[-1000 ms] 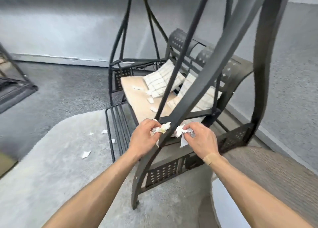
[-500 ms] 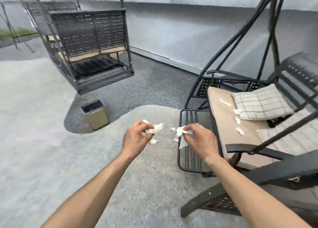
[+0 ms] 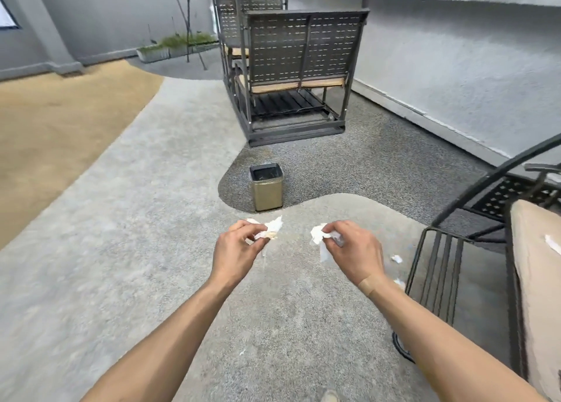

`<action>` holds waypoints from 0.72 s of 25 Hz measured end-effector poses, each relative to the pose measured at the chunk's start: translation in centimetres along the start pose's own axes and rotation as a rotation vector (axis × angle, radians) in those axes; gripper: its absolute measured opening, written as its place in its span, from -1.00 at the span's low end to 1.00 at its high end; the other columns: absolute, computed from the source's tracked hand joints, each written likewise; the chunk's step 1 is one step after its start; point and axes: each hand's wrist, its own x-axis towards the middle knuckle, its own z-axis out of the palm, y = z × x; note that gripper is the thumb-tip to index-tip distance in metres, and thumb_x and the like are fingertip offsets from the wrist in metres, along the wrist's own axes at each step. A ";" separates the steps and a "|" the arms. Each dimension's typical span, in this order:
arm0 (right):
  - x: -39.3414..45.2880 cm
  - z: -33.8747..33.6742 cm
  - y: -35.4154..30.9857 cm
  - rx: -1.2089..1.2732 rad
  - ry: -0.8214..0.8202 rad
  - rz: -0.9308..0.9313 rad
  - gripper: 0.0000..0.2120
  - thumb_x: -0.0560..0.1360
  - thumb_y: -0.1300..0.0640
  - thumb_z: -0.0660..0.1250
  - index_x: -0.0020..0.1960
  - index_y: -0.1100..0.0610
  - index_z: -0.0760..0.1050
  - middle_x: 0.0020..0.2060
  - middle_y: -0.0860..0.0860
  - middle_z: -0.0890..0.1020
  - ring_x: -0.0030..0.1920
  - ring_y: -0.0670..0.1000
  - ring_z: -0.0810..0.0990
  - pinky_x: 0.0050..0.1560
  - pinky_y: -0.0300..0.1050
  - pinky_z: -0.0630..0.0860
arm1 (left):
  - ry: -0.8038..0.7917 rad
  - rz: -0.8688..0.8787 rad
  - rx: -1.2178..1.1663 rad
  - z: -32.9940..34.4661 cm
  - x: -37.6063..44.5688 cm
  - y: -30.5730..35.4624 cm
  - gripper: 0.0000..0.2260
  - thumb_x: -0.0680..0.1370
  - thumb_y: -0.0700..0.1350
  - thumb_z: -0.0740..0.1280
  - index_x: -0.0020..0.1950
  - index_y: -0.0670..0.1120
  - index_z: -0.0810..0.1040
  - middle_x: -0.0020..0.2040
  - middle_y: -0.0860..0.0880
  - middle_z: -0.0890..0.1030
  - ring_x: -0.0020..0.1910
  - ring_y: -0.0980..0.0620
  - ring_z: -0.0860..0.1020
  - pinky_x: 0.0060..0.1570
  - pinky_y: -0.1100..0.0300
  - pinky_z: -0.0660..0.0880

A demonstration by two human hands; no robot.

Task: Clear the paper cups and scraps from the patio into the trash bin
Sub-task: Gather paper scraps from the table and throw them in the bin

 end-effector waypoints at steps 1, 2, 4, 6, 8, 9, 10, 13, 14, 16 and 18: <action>1.3 1.0 -0.1 0.013 -0.015 -0.015 -0.89 0.43 0.05 0.41 -0.05 -0.10 0.58 -0.11 -0.16 0.64 -0.22 0.00 0.61 -0.26 -0.11 0.51 | 0.013 -0.019 0.011 -0.1 0.9 -0.6 -0.80 0.41 -0.09 0.54 0.00 0.10 0.70 -0.14 0.24 0.56 -0.21 0.23 0.56 -0.17 0.16 0.54; 2.9 1.9 0.1 0.026 -0.029 -0.030 -0.88 0.42 0.05 0.41 -0.05 -0.11 0.57 -0.12 -0.16 0.64 -0.23 -0.01 0.60 -0.26 -0.12 0.50 | 0.027 -0.035 0.025 0.0 2.2 -1.2 -0.80 0.41 -0.09 0.54 0.00 0.09 0.70 -0.14 0.23 0.56 -0.23 0.22 0.56 -0.16 0.14 0.55; 6.2 3.3 0.7 0.044 -0.049 -0.050 -0.88 0.42 0.05 0.41 -0.05 -0.11 0.57 -0.13 -0.16 0.64 -0.26 -0.01 0.60 -0.27 -0.13 0.50 | 0.060 -0.051 0.053 0.6 4.7 -1.8 -0.81 0.42 -0.10 0.53 0.01 0.06 0.70 -0.14 0.21 0.56 -0.24 0.19 0.57 -0.15 0.12 0.55; 10.0 4.1 1.7 0.058 -0.061 -0.074 -0.87 0.42 0.06 0.41 -0.05 -0.12 0.56 -0.13 -0.15 0.63 -0.28 0.00 0.61 -0.28 -0.12 0.50 | 0.090 -0.056 0.080 1.5 7.7 -2.0 -0.82 0.43 -0.10 0.52 0.02 0.05 0.69 -0.12 0.20 0.57 -0.24 0.18 0.57 -0.15 0.10 0.55; 14.0 4.6 3.0 0.062 -0.062 -0.100 -0.87 0.43 0.07 0.41 -0.05 -0.12 0.56 -0.12 -0.15 0.63 -0.29 0.00 0.60 -0.29 -0.12 0.49 | 0.104 -0.056 0.098 2.9 11.1 -2.0 -0.82 0.45 -0.10 0.50 0.03 0.04 0.69 -0.10 0.18 0.57 -0.23 0.15 0.58 -0.15 0.09 0.56; 15.9 4.7 3.7 0.056 -0.061 -0.106 -0.87 0.43 0.06 0.40 -0.04 -0.12 0.56 -0.11 -0.15 0.63 -0.30 -0.01 0.58 -0.30 -0.14 0.46 | 0.106 -0.055 0.106 3.5 12.7 -1.9 -0.82 0.45 -0.10 0.49 0.04 0.03 0.69 -0.09 0.16 0.57 -0.22 0.14 0.58 -0.14 0.08 0.57; 18.0 4.7 4.4 0.049 -0.062 -0.108 -0.87 0.44 0.06 0.39 -0.04 -0.12 0.56 -0.11 -0.16 0.62 -0.31 -0.02 0.57 -0.32 -0.16 0.43 | 0.109 -0.061 0.112 4.3 14.5 -1.8 -0.82 0.46 -0.11 0.49 0.05 0.02 0.68 -0.08 0.14 0.58 -0.20 0.13 0.59 -0.13 0.07 0.57; 23.6 4.9 6.5 0.056 -0.076 -0.097 -0.88 0.45 0.05 0.37 -0.04 -0.13 0.56 -0.12 -0.16 0.60 -0.31 -0.03 0.52 -0.32 -0.17 0.36 | 0.114 -0.090 0.119 6.4 19.2 -1.6 -0.80 0.46 -0.13 0.48 0.07 0.01 0.67 -0.06 0.12 0.59 -0.14 0.17 0.57 -0.07 0.07 0.56; 25.1 5.1 7.0 0.056 -0.080 -0.094 -0.88 0.45 0.05 0.36 -0.05 -0.14 0.55 -0.13 -0.17 0.60 -0.31 -0.05 0.50 -0.32 -0.16 0.36 | 0.119 -0.095 0.126 6.9 20.5 -1.7 -0.80 0.46 -0.14 0.48 0.08 0.01 0.67 -0.07 0.11 0.58 -0.14 0.18 0.57 -0.06 0.08 0.56; 27.9 5.9 8.0 0.062 -0.078 -0.088 -0.87 0.44 0.05 0.36 -0.05 -0.16 0.54 -0.14 -0.18 0.59 -0.31 -0.07 0.49 -0.31 -0.17 0.35 | 0.128 -0.101 0.146 7.7 22.9 -2.1 -0.80 0.46 -0.14 0.47 0.08 0.00 0.67 -0.07 0.11 0.58 -0.14 0.20 0.56 -0.06 0.10 0.57; 30.5 7.0 8.9 0.052 -0.087 -0.087 -0.88 0.45 0.04 0.35 -0.05 -0.16 0.53 -0.13 -0.19 0.59 -0.29 -0.08 0.50 -0.31 -0.17 0.34 | 0.135 -0.113 0.172 8.3 25.5 -2.8 -0.80 0.47 -0.14 0.47 0.09 0.00 0.66 -0.07 0.10 0.58 -0.14 0.18 0.57 -0.06 0.09 0.57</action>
